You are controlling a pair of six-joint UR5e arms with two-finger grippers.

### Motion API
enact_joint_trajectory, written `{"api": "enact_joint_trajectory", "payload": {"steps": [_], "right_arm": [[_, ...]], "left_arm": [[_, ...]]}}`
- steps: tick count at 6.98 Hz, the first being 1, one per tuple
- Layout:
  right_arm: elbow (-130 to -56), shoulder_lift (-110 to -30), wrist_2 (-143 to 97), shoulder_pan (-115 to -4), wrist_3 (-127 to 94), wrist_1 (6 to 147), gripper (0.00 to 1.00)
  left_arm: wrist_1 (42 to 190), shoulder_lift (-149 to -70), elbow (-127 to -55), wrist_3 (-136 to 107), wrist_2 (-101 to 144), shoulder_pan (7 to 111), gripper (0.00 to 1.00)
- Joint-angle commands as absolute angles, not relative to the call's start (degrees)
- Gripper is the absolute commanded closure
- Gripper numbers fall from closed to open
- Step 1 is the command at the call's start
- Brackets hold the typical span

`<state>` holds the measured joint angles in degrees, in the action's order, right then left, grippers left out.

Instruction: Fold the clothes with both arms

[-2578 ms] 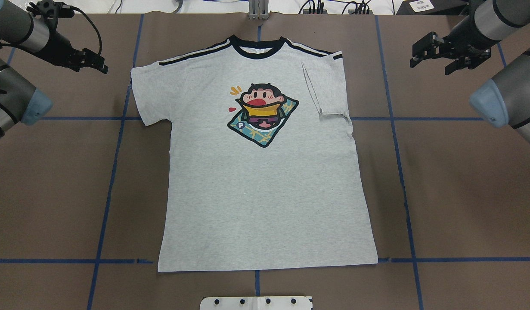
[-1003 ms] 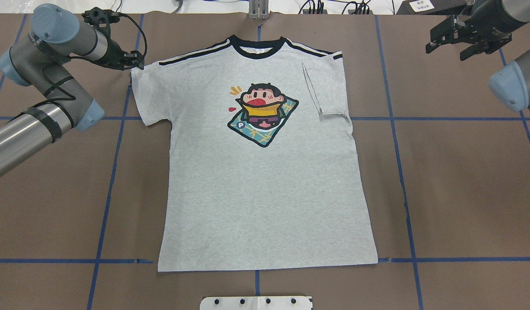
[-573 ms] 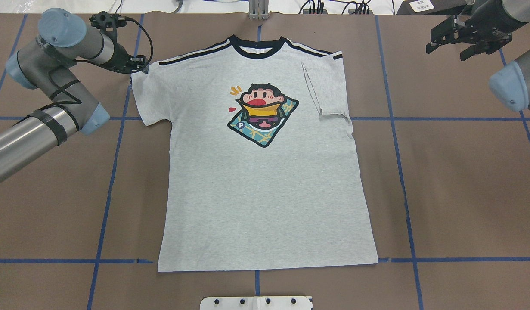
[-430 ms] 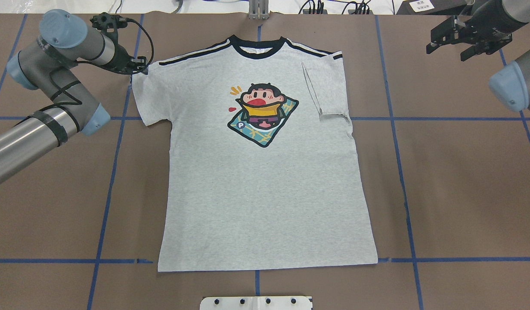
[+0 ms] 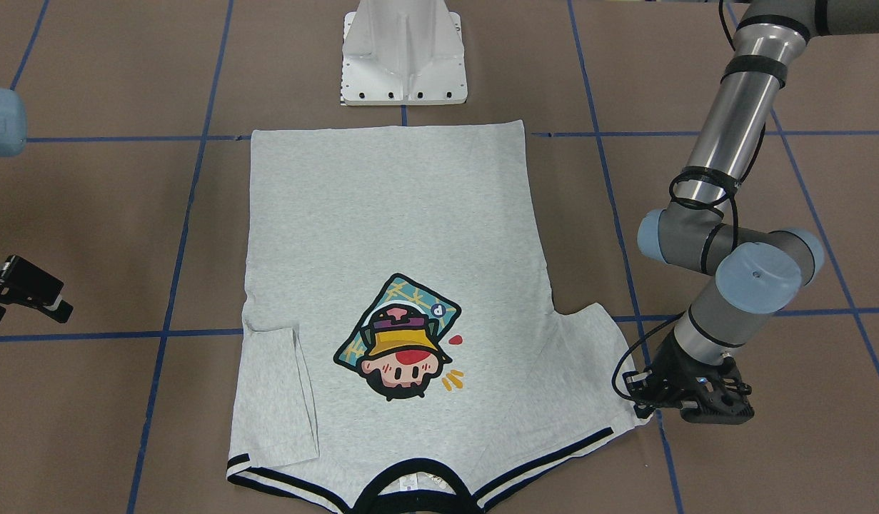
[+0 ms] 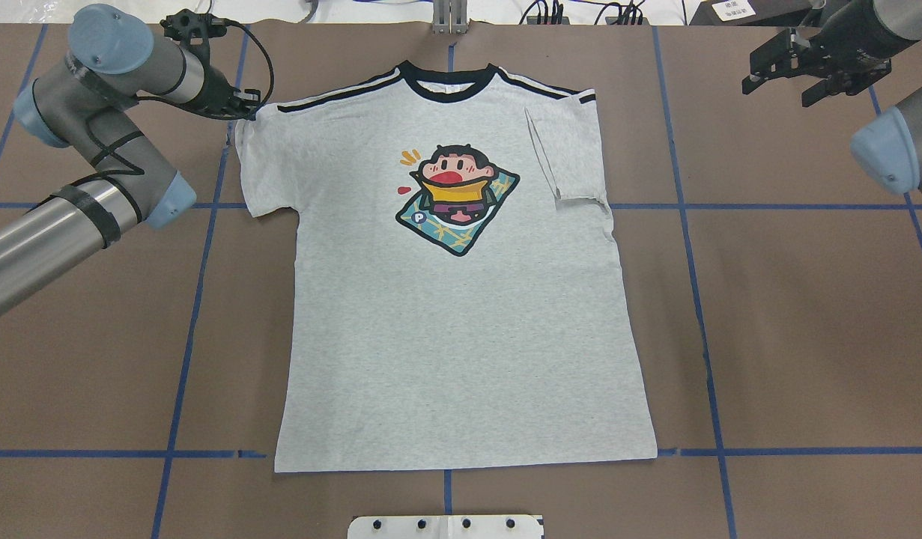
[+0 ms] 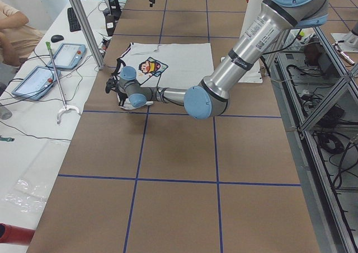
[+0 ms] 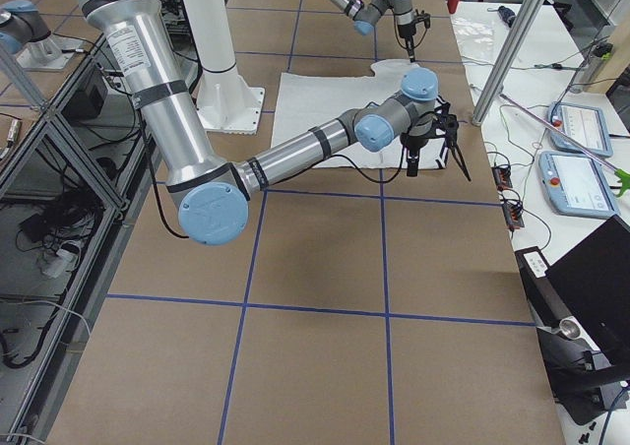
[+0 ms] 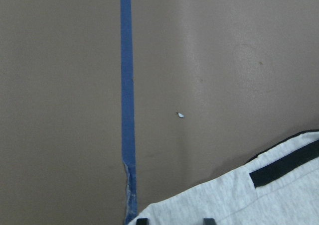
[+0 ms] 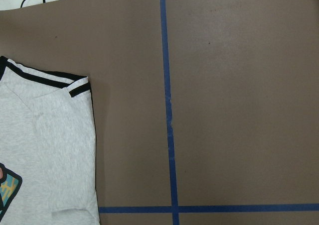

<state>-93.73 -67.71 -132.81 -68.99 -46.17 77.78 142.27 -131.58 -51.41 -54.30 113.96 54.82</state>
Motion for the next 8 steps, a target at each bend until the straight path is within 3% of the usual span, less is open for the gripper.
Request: {"api": "enact_joint_trajectory", "payload": {"steps": [1, 5, 8], "right_arm": [[-93.3, -67.7, -132.8, -68.9, -46.2, 77.8, 0.0], [-92.2, -68.5, -132.9, -68.8, -46.6, 77.6, 0.0], [-91.8, -68.5, -133.3, -68.8, -46.7, 77.5, 0.0]], "left_arm": [[142.1, -132.2, -52.9, -54.9, 114.1, 54.9, 1.0], [138.2, -136.8, -58.6, -63.1, 112.2, 50.5, 1.0], [138.9, -142.4, -49.6, -62.9, 102.7, 49.1, 1.0]]}}
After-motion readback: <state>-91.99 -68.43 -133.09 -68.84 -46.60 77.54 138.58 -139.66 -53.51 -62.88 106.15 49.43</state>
